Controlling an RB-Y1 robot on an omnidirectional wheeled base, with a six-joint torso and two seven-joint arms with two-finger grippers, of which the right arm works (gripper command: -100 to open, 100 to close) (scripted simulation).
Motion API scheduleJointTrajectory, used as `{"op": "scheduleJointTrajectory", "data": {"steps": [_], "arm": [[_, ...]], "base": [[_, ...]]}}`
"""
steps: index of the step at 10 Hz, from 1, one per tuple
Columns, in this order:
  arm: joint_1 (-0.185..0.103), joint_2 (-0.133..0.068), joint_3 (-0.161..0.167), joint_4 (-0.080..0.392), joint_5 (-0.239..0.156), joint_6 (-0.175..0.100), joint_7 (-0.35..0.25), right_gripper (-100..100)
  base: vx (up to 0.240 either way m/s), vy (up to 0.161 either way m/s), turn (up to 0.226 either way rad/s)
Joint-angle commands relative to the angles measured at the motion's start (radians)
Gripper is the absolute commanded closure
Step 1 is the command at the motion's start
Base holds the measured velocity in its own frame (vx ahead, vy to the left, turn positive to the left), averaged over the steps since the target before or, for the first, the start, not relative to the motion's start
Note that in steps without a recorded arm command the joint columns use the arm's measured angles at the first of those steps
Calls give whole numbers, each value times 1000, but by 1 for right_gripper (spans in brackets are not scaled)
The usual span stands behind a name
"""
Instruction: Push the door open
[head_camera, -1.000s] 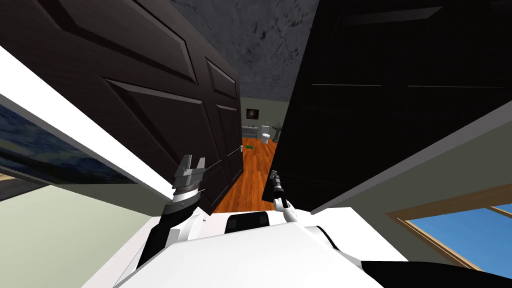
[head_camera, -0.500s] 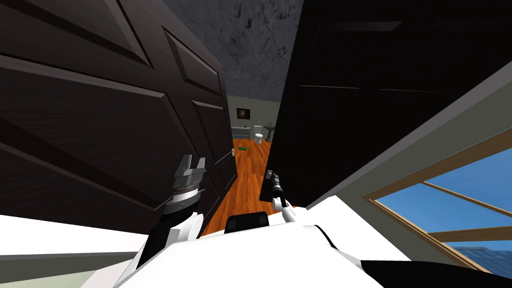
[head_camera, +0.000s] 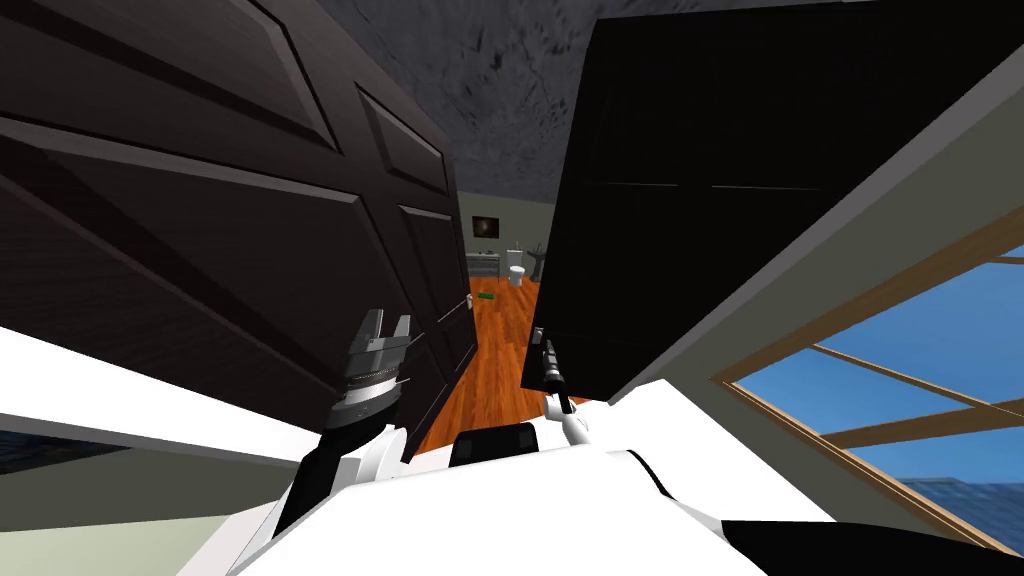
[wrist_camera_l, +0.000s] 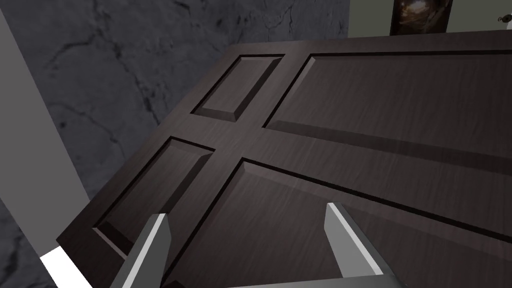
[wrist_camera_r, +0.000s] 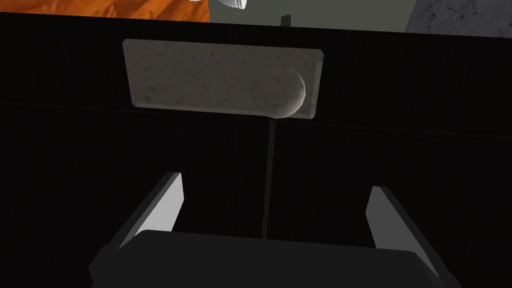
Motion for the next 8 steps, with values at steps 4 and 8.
{"op": "scheduleJointTrajectory", "data": {"steps": [4,8], "arm": [[-1,13,4,-7,1,7,-1,-100],[2,4,-2,-3,-3,-4,1,-100]], "base": [[-186,86,-25],[173,-33,25]]}}
